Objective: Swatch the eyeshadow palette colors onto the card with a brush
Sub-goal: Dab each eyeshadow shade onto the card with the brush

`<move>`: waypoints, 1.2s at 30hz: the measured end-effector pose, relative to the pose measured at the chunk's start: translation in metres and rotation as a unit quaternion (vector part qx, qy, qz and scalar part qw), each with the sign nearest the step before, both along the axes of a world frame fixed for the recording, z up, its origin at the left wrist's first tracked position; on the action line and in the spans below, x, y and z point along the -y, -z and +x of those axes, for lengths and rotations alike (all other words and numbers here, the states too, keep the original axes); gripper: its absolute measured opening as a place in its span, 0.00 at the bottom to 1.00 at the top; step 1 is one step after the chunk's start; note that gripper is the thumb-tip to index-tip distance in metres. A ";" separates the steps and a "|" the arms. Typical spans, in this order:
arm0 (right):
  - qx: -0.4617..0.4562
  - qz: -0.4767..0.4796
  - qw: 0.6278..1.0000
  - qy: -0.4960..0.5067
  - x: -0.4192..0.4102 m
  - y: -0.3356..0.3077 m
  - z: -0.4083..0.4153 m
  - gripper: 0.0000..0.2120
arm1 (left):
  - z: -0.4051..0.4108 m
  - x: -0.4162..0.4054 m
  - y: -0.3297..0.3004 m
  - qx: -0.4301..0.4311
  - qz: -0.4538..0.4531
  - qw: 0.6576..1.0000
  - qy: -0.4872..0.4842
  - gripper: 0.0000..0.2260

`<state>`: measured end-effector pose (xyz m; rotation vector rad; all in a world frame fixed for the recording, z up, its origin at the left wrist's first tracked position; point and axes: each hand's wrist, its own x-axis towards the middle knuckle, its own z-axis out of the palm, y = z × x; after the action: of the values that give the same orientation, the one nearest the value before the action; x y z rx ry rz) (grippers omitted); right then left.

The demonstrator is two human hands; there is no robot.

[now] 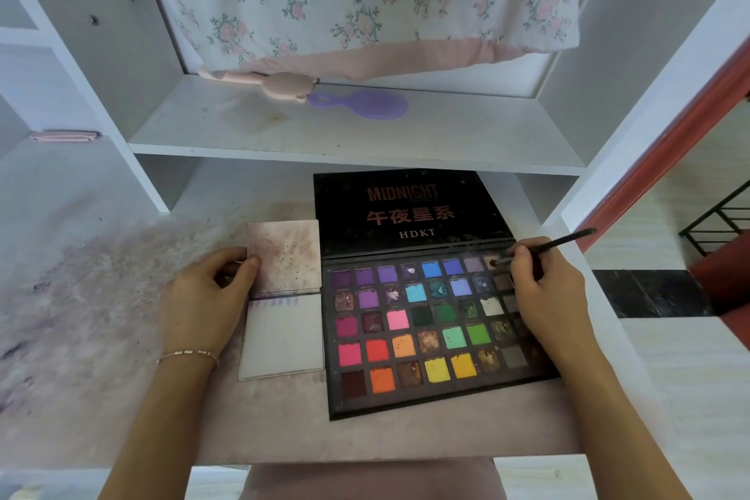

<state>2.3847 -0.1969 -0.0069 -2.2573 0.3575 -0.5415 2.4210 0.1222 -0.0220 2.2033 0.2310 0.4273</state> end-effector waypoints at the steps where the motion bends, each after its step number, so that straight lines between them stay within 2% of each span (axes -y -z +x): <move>1: 0.004 0.004 1.000 0.003 0.000 -0.001 0.000 0.08 | 0.000 0.000 0.000 0.000 -0.002 1.000 0.000 0.07; 5: 0.030 0.041 0.999 -0.002 -0.005 -0.003 -0.003 0.08 | 0.000 0.001 0.000 0.000 0.002 1.000 -0.002 0.07; 9: 0.045 0.122 0.991 -0.035 -0.014 -0.009 -0.005 0.09 | 0.000 0.001 0.000 0.002 0.003 1.000 0.002 0.06; 17: 0.020 0.192 0.966 -0.175 -0.064 -0.017 -0.008 0.11 | 0.000 0.002 0.000 -0.002 0.009 1.000 -0.008 0.07; 27: -0.047 0.166 0.945 -0.279 -0.126 -0.016 0.001 0.06 | -0.001 0.001 -0.001 0.008 0.010 1.000 -0.004 0.07; 36: -0.076 0.137 0.941 -0.301 -0.135 -0.009 0.005 0.05 | 0.001 0.001 -0.001 0.010 -0.002 1.000 -0.001 0.06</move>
<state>2.3894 -0.0622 0.0024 -1.9971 -0.1813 0.0060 2.4216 0.1213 -0.0210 2.1952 0.2225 0.4487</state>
